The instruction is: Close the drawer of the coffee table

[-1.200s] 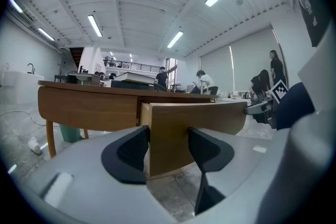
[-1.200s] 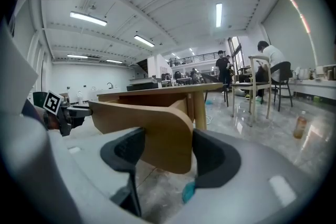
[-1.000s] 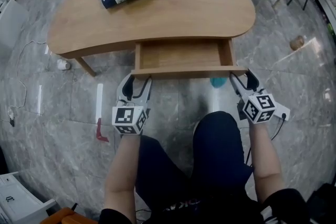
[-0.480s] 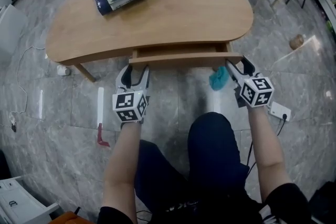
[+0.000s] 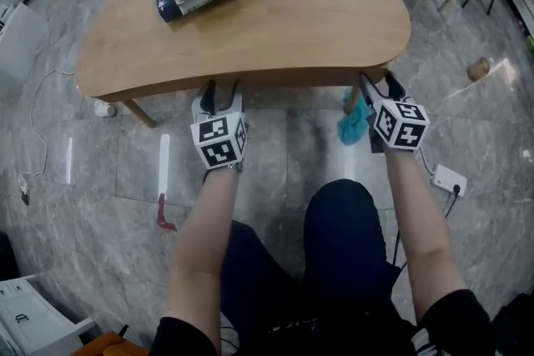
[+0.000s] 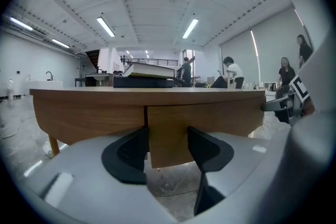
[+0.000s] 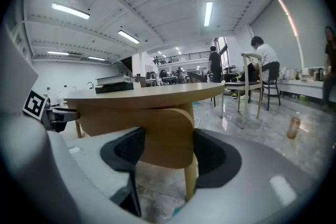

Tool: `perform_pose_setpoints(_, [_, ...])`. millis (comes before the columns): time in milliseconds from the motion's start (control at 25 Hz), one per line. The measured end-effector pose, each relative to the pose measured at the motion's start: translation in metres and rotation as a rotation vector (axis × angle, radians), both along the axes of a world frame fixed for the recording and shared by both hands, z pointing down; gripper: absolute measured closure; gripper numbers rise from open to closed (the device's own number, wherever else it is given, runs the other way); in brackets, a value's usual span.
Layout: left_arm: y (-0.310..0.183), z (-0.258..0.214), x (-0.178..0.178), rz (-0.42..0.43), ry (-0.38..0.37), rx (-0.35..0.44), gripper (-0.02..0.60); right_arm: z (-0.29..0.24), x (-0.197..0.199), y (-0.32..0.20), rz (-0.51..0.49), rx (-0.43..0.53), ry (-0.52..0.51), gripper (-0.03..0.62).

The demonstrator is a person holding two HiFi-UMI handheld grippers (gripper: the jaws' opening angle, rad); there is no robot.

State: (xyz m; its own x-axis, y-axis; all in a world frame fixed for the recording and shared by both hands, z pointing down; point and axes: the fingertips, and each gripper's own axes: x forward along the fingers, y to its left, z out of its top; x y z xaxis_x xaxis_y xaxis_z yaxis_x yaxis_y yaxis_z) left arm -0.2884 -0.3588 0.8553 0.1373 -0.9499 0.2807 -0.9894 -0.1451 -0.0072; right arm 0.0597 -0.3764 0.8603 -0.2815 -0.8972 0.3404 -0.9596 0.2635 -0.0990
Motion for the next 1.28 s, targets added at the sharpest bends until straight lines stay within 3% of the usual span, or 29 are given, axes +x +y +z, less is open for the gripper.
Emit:
perform_pose_setpoints(440, [-0.021,-0.002,0.001,-0.087,0.002,0.012,0.342,-0.001,-0.002,-0.015,0.200,-0.008,0.050,0.322])
perform_pose_setpoints(600, [-0.020,-0.001,0.000,-0.092,0.001,0.022,0.344,-0.002,-0.012,-0.014,0.206,0.008,0.083,0.404])
perform_pose_setpoints(880, [-0.021,-0.001,-0.001,-0.072,-0.012,0.025,0.345,-0.001,-0.015,-0.014,0.211,0.023,0.070,0.442])
perform_pose_setpoints(960, [-0.018,-0.002,-0.006,-0.096,-0.014,0.031,0.393,0.001,-0.015,-0.013,0.205,0.012,0.072,0.472])
perform_pose_setpoints(1000, [-0.015,-0.003,-0.010,-0.110,-0.007,0.036,0.463,0.004,-0.018,-0.012,0.191,-0.001,0.066,0.592])
perform_pose_setpoints(1040, [-0.012,-0.003,-0.011,-0.116,-0.001,0.042,0.577,0.007,-0.022,-0.011,0.171,-0.013,0.056,0.592])
perform_pose_setpoints(1280, [0.007,0.000,0.004,-0.080,-0.011,0.033,0.578,0.005,-0.056,-0.001,0.057,-0.032,0.055,0.592])
